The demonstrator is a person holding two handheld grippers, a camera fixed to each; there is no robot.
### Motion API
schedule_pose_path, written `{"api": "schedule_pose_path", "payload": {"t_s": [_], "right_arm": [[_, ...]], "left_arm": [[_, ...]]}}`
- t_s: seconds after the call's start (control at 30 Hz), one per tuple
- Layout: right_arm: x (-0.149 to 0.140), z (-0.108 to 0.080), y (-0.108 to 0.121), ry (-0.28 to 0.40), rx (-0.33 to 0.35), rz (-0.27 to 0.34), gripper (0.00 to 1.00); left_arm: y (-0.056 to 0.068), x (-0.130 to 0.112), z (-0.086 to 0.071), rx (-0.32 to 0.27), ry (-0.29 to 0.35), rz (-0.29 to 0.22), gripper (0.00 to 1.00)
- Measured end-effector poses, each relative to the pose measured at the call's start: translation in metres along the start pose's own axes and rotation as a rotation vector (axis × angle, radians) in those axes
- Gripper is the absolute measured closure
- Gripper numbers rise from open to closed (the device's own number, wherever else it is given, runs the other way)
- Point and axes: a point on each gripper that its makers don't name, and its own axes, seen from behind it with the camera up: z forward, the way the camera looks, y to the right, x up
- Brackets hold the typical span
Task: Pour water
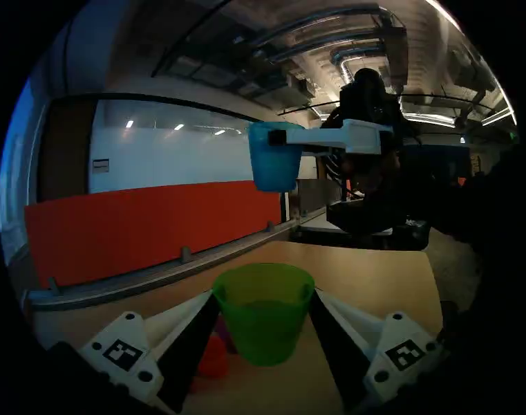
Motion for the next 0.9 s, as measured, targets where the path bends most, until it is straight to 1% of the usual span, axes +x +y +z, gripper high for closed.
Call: {"api": "schedule_pose_path", "payload": {"t_s": [0.37,0.57,0.77,0.9], "right_arm": [[-0.039,-0.032,0.020,-0.046,-0.049,0.026,0.10],[-0.055,-0.047,0.028,-0.060,-0.070,0.032,0.10],[-0.068,-0.056,0.031,-0.070,-0.079,0.039,0.09],[-0.072,-0.058,0.032,-0.071,-0.080,0.039,0.09]], "left_arm": [[-0.018,-0.004,-0.011,0.041,-0.025,0.003,0.14],[-0.025,-0.008,-0.017,0.059,-0.043,0.007,0.14],[-0.030,-0.014,-0.021,0.073,-0.059,0.017,0.14],[-0.031,-0.014,-0.022,0.076,-0.063,0.013,0.14]]}}
